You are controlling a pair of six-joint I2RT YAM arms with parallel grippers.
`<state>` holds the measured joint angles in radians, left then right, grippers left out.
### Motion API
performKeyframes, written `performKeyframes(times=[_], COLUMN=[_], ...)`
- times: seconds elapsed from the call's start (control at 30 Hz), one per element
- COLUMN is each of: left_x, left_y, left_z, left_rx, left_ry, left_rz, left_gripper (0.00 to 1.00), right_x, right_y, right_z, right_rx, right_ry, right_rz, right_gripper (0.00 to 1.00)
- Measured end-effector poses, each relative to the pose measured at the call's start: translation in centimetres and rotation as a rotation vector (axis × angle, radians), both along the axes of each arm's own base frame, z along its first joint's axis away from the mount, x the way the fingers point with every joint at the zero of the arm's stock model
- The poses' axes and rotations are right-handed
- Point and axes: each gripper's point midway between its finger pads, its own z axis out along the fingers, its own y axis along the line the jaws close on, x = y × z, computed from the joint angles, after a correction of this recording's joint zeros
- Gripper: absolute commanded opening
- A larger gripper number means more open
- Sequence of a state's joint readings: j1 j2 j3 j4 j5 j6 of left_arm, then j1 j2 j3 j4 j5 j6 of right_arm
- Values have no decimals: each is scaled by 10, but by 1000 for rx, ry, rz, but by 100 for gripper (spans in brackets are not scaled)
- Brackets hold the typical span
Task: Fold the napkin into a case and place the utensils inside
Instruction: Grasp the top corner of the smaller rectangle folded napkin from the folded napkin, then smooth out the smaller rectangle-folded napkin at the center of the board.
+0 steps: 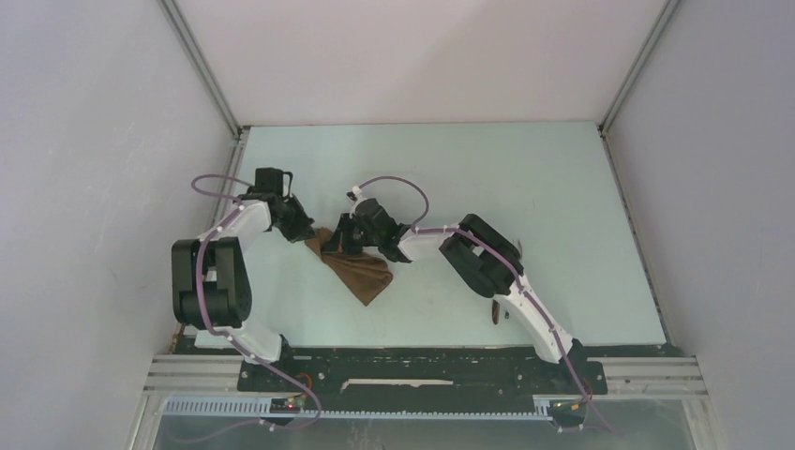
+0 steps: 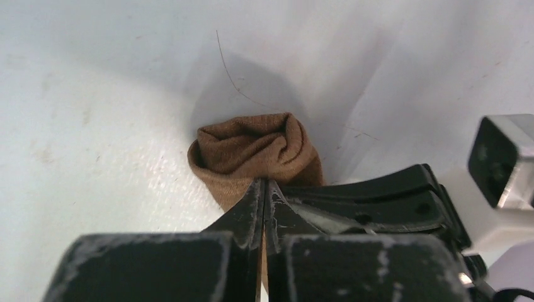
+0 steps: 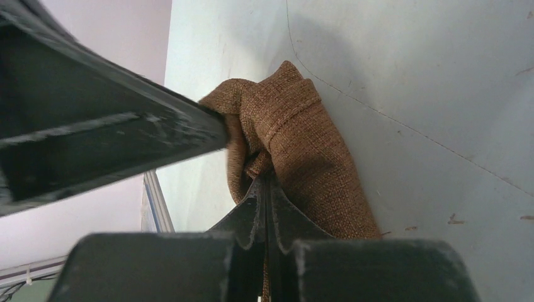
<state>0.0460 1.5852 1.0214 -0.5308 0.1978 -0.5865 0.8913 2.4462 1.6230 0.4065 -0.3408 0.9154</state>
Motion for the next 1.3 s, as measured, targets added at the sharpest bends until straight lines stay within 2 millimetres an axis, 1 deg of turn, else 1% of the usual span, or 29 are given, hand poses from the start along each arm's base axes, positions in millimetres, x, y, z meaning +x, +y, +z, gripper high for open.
performKeyframes(times=[0.07,0.13,0.33,0.47,0.57,0.67,0.7,0.77,0.8,0.93,0.97,1.0,1.03,1.1,1.17,1.23,1.3], left_x=[-1,-2,1,3,3,3,3,3,3,3,3,3,3,3,3,3,3], left_y=[-4,-7,-12,-15,-15,-15,-15,-15,-15,-15,-15,-15,-15,-15,-15,-15,-15], left_z=[-14,-21,-28,-40,-41,-41,-41,-41,-41,-41,-40,-40,-40,-40,-40,-40,-40], left_rx=[-22,-39,-65,-86,-90,-89,-89,-88,-88,-88,-88,-88,-88,-88,-88,-88,-88], left_ry=[31,46,38,60,61,61,61,61,61,61,61,61,62,62,63,62,63], left_rz=[-9,-12,-18,-21,-22,-22,-22,-22,-22,-23,-23,-23,-23,-23,-23,-24,-24], left_gripper=[0,0,0,0,0,0,0,0,0,0,0,0,0,0,0,0,0], right_x=[0,0,0,-1,-2,-3,-4,-10,-14,-27,-31,-34,-38,-44,-47,-48,-48], right_y=[0,0,0,0,-5,-8,-11,-20,-26,-46,-54,-60,-67,-83,-96,-108,-115], right_z=[0,0,0,0,2,7,8,11,15,39,49,56,64,81,93,97,92], right_rx=[0,0,-1,-10,-48,-108,-125,-173,-198,-254,-276,-293,-318,-374,-424,-484,-542], right_ry=[0,0,-1,-14,-35,-63,-70,-81,-88,-140,-185,-213,-262,-373,-467,-546,-597], right_rz=[0,0,0,6,18,64,80,119,146,246,293,320,359,436,494,547,593], right_gripper=[0,0,0,0,5,14,19,27,32,65,73,79,83,87,90,94,97])
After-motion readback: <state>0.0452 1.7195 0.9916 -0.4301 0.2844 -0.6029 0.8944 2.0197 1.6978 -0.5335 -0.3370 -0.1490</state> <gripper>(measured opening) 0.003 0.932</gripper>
